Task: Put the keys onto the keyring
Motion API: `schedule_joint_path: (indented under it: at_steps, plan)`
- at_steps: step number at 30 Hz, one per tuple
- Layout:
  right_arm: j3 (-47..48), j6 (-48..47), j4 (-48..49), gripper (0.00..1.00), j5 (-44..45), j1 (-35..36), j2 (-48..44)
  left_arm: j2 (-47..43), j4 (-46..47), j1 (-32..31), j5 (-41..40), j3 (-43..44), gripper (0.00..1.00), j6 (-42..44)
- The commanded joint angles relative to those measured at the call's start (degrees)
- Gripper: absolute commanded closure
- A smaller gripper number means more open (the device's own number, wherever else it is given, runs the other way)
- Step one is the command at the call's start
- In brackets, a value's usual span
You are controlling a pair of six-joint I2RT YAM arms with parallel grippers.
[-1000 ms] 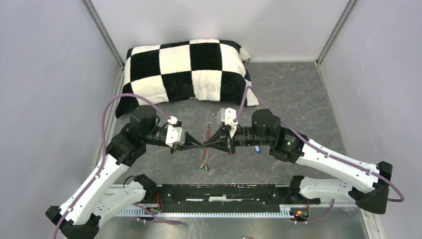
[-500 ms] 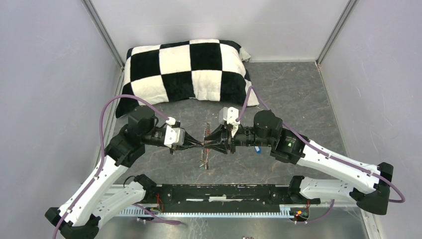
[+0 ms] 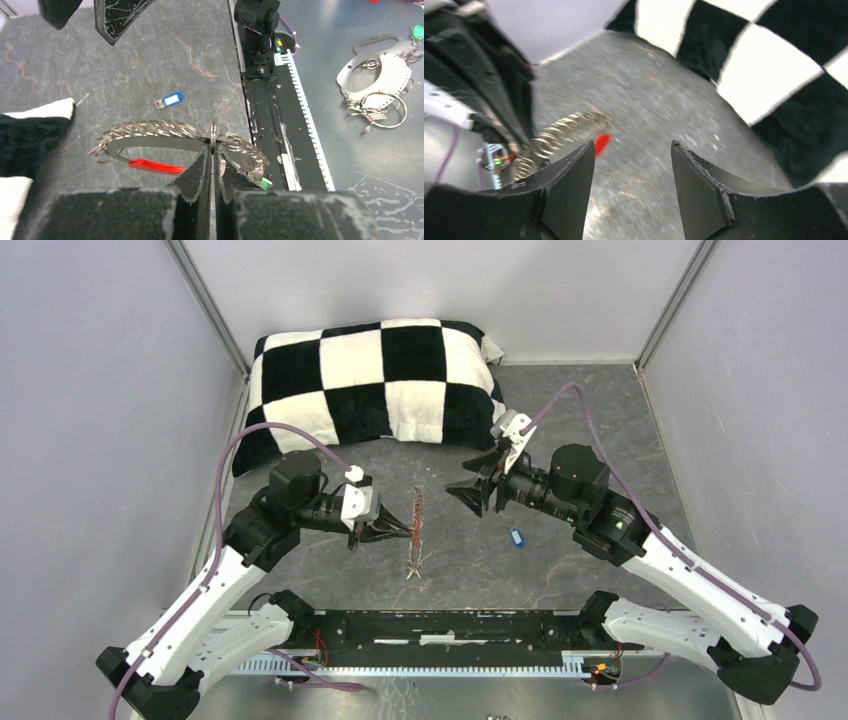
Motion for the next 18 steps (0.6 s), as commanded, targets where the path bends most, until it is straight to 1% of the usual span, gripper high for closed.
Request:
schedule_joint_path:
  at_steps: [1, 2, 4, 8, 10, 15, 18]
  plan:
    - [-7.6, 3.8, -7.3, 0.35, 14.0, -3.2, -3.9, -0.3, 5.6, 0.2, -1.3, -1.5, 0.98, -5.2]
    - [-10.0, 4.2, -8.4, 0.34, 16.2, -4.0, -4.7, -0.4, 6.6, 0.4, -2.0, -2.1, 0.98, -5.7]
    - [-17.6, 5.6, -8.6, 0.34, 18.6, -5.3, -6.1, 0.0, 7.4, 0.6, -2.6, -2.9, 0.98, -5.9]
    - [-30.4, 8.4, -4.1, 0.33, 22.9, -6.8, -7.1, 1.0, 6.6, 1.0, -3.2, -4.2, 0.98, -3.9]
    - [-34.4, 7.8, -1.6, 0.33, 23.2, -7.8, -6.6, 1.5, 5.1, 1.4, -3.6, -4.3, 0.98, -2.0]
    - [-37.9, 7.1, 2.0, 0.28, 25.5, -10.4, -3.9, 2.6, 1.3, 1.7, -3.3, -3.6, 0.98, 0.4]
    - [-38.7, 6.6, 4.4, 0.29, 24.6, -12.3, -1.4, 1.8, 0.9, 1.7, -3.0, -4.1, 0.98, 0.7]
